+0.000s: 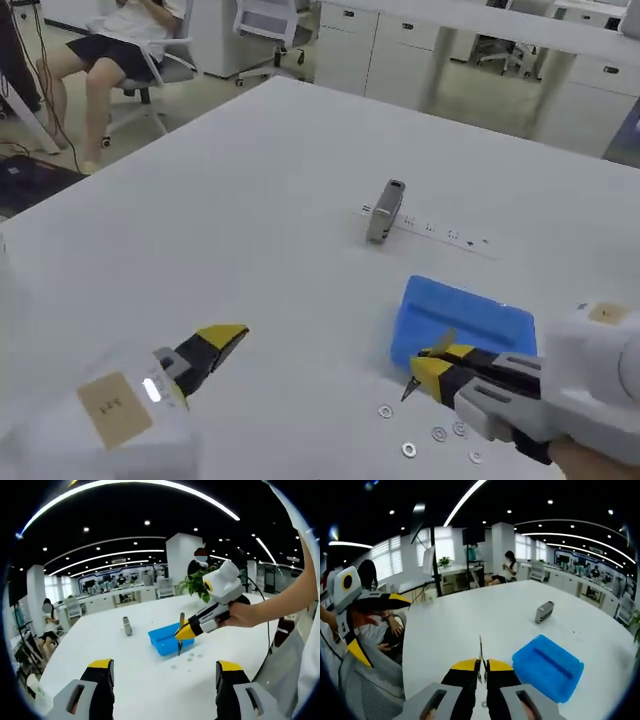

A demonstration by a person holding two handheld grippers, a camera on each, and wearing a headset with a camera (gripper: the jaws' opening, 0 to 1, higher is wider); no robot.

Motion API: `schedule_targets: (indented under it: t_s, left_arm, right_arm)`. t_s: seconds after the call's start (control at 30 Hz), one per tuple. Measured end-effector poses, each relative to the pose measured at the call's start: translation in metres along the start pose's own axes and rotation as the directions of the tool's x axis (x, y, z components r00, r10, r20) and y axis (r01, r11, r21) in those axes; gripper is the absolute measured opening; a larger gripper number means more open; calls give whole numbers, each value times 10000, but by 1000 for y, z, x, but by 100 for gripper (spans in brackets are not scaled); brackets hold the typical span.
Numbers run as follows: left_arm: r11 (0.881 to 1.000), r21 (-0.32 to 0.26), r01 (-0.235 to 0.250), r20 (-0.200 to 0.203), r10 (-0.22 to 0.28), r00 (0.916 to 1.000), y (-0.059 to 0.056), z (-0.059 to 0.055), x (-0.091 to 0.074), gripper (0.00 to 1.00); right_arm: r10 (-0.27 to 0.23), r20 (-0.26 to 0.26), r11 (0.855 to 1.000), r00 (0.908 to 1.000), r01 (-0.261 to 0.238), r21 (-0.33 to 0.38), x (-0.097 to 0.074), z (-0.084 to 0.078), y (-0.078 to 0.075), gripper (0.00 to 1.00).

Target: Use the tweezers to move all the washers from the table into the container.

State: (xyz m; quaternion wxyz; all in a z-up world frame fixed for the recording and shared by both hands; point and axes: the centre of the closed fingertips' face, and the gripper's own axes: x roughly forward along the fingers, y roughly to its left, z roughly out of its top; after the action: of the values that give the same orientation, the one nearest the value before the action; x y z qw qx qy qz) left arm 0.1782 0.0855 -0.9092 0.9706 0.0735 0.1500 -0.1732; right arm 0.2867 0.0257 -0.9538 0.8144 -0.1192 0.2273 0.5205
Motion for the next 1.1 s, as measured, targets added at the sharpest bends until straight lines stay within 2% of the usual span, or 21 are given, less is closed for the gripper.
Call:
schedule_targets:
  t_s: [0.03,0.1,0.17,0.2,0.27,0.33,0.4,0.47,0.57,0.83,0.93,1.0,1.1]
  left_arm:
    - [9999,-95,-52,81,53,10000,1,-1,0,86]
    - [9992,-365,-169,503,187,9986,3,0,3,92]
    - [9981,-186,-587,346,594,9976,8,-6,4,92]
    - [9957,164,-907,177,904,9957,12,-10,5,91]
    - [9920,307,-1228,249,1221,9922,14,-11,6,92]
    - [9916,138,-1288,255,1284,9914,12,-15,9,91]
    - [9906,284,-1338,232,1332,9908,11,-18,11,92]
    - [9907,343,-1316,187,1310,9912,11,-20,13,94]
    - [9922,-19,-1245,-38,1245,9922,11,-27,15,96]
    - [9915,-485,-1205,-186,1197,9926,12,-33,17,99]
    - [9923,-312,-1200,-415,1186,9921,10,-38,17,99]
    - [9913,-61,-1317,-387,1314,9906,12,-38,17,99]
    - [9921,-88,-1251,-592,1244,9905,11,-42,17,99]
  right_arm:
    - [-136,1,9998,9999,136,120,4,-2,-3,2]
    - [-415,19,9989,9991,415,223,10,-5,-9,2]
    - [-543,-60,9980,9985,545,331,16,-9,-14,2]
    - [-614,-40,9970,9981,615,480,18,-11,-16,2]
    - [-648,-26,9966,9979,649,509,21,-13,-17,2]
    - [-717,-205,9964,9972,726,430,25,-18,-18,2]
    - [-802,-400,9957,9960,820,441,27,-22,-17,3]
    - [-856,-381,9948,9956,875,515,28,-23,-17,3]
    - [-909,-407,9930,9950,936,717,30,-25,-18,3]
    - [-939,-394,9926,9948,966,733,33,-27,-17,3]
    - [-953,-492,9923,9942,988,747,34,-31,-18,3]
    - [-1006,-491,9924,9937,1037,658,34,-33,-17,3]
    - [-1012,-537,9912,9934,1053,806,33,-37,-18,3]
